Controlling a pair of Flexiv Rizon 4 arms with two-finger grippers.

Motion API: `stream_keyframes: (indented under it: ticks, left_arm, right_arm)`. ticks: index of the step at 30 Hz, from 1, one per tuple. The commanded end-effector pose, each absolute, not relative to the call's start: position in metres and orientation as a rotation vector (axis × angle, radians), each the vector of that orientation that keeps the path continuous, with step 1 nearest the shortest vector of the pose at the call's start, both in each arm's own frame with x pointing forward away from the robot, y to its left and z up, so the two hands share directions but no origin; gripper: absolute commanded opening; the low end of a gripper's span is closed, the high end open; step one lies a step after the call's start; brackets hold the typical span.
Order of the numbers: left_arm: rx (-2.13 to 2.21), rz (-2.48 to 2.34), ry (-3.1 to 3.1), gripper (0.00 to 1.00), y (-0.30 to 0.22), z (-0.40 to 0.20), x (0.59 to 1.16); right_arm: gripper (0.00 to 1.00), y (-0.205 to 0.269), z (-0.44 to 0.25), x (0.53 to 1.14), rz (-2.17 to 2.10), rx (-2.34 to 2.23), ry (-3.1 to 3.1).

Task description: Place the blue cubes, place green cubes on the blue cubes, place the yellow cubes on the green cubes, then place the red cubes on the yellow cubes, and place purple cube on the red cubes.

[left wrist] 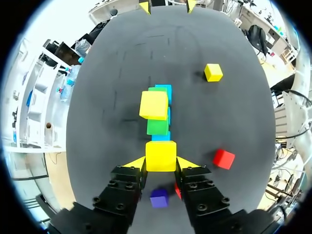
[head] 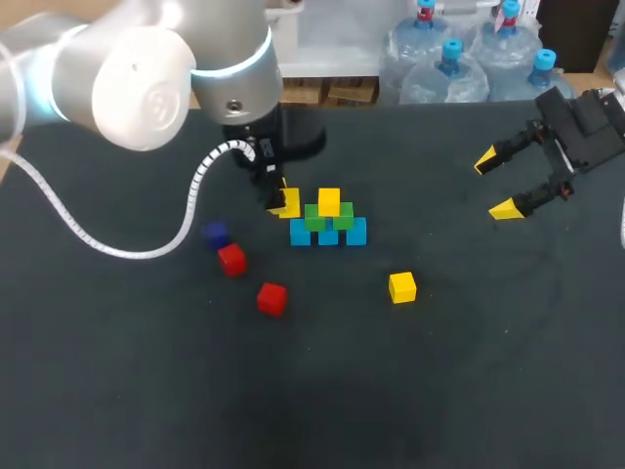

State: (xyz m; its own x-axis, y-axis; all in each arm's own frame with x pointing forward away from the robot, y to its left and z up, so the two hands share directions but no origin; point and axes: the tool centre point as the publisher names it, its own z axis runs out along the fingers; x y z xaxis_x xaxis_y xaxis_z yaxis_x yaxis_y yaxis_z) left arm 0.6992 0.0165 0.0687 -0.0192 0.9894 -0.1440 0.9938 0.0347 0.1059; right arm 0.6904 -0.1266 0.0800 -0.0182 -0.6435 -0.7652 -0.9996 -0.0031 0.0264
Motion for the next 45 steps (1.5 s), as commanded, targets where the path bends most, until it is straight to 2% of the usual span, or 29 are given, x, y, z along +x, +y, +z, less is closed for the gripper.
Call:
stream_keyframes:
  ticks: [1, 45]
  left_arm:
    - [2.077, -0.034, 2.136, 0.0, 0.011, 0.068, 0.706]
    - [2.103, -0.044, 2.13, 0.0, -0.005, 0.063, 0.713]
  right_arm:
    - [1.0, -0.126, 0.079, 0.691, 0.821, -1.702, 1.716]
    - [1.0, -0.126, 0.079, 0.691, 0.821, -1.702, 1.716]
